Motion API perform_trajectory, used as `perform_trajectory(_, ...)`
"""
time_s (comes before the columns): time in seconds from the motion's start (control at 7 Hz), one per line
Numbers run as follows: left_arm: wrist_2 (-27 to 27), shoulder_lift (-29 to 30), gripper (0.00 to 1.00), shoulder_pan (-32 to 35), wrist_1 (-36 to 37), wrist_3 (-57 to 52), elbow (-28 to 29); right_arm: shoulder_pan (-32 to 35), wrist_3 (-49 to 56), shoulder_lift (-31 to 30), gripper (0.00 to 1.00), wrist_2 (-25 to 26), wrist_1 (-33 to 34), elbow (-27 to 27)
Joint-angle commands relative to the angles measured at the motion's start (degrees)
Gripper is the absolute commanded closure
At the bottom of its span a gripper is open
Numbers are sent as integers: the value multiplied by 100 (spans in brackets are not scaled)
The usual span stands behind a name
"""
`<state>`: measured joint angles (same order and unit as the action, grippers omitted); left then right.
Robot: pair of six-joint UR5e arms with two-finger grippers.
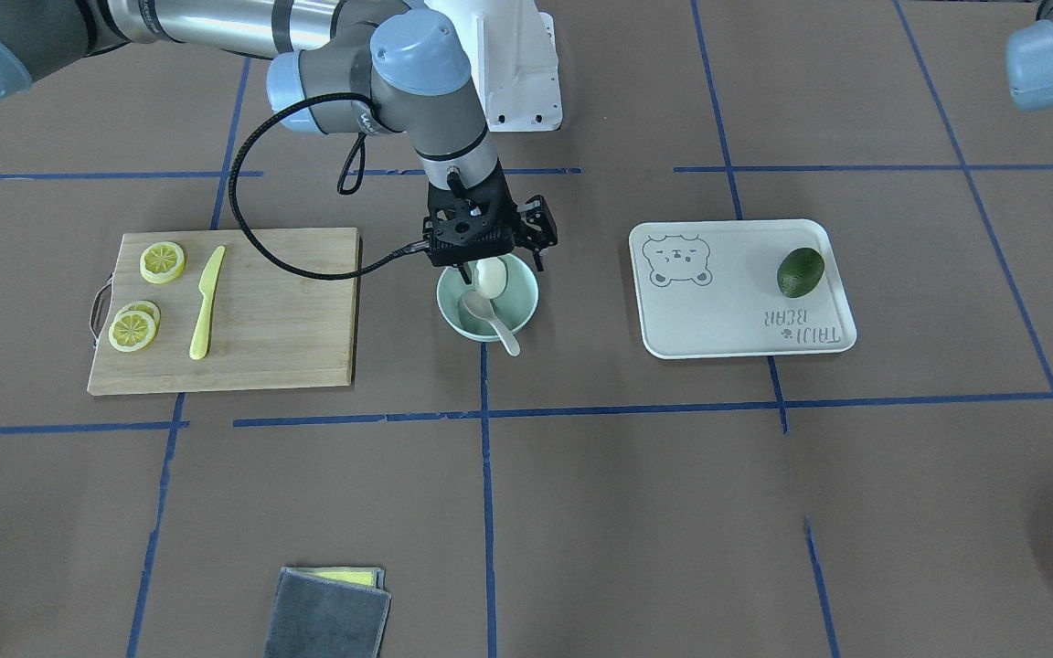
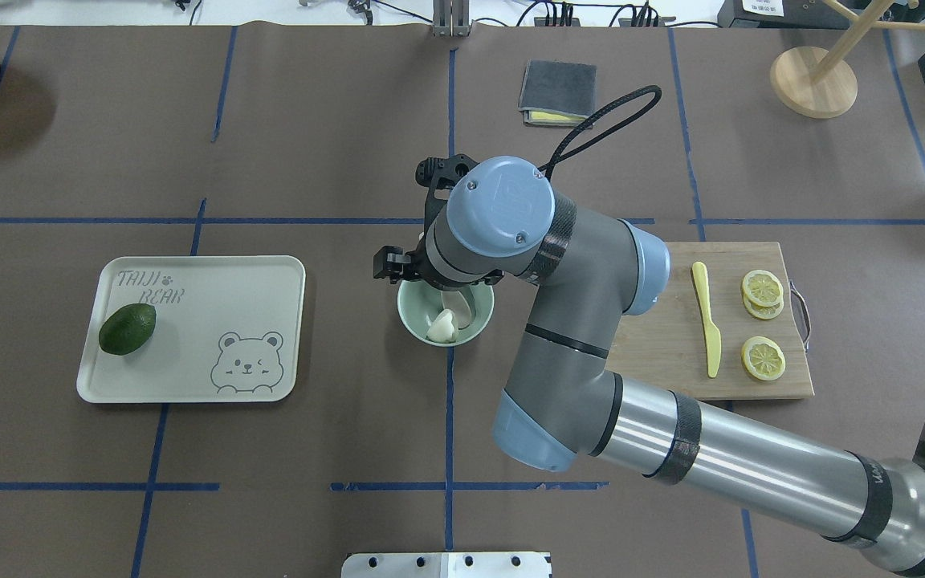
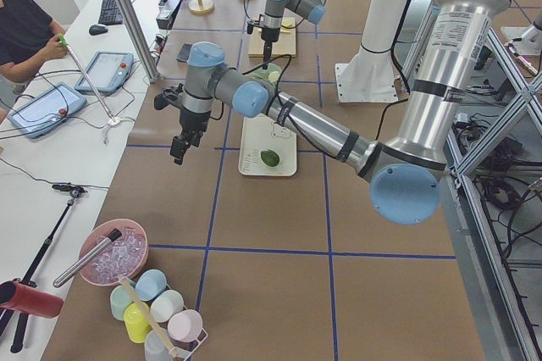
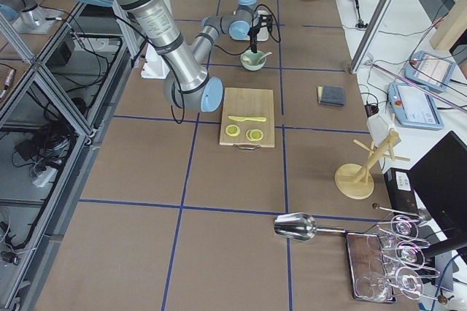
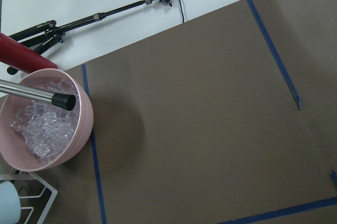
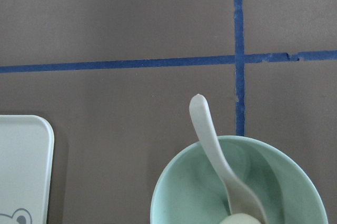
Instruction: Put spoon and bun in bowl
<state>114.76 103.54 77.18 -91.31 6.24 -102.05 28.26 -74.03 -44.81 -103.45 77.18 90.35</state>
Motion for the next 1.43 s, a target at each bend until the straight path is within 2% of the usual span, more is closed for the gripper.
perform_trajectory(0.0,780,-280,0,611,-1,-945,517,4,37,7,0,-8,16,35)
perform_trajectory(0.14,1037,-482,0,675,-18,-1001,694,21,46,-19,0,-26,77,79)
perform_trajectory(0.29,1074,-571,0,710,8,-1001,765,152,90,-123,0,-87,399,270)
perform_trajectory(0.57,2027,-1027,0,991,-9,-1193,1046,678,763,-1007,0,-567,692,1104)
perform_trajectory(1.0,2138,-1240,0,1422,87,-1248,1064,2073,1746,-1844,0,-2025,728,1327)
perform_trajectory(1.29,2138,-1249,0,1431,87,-1248,1038,2961,3176,-2477,0,-2494,885,1292)
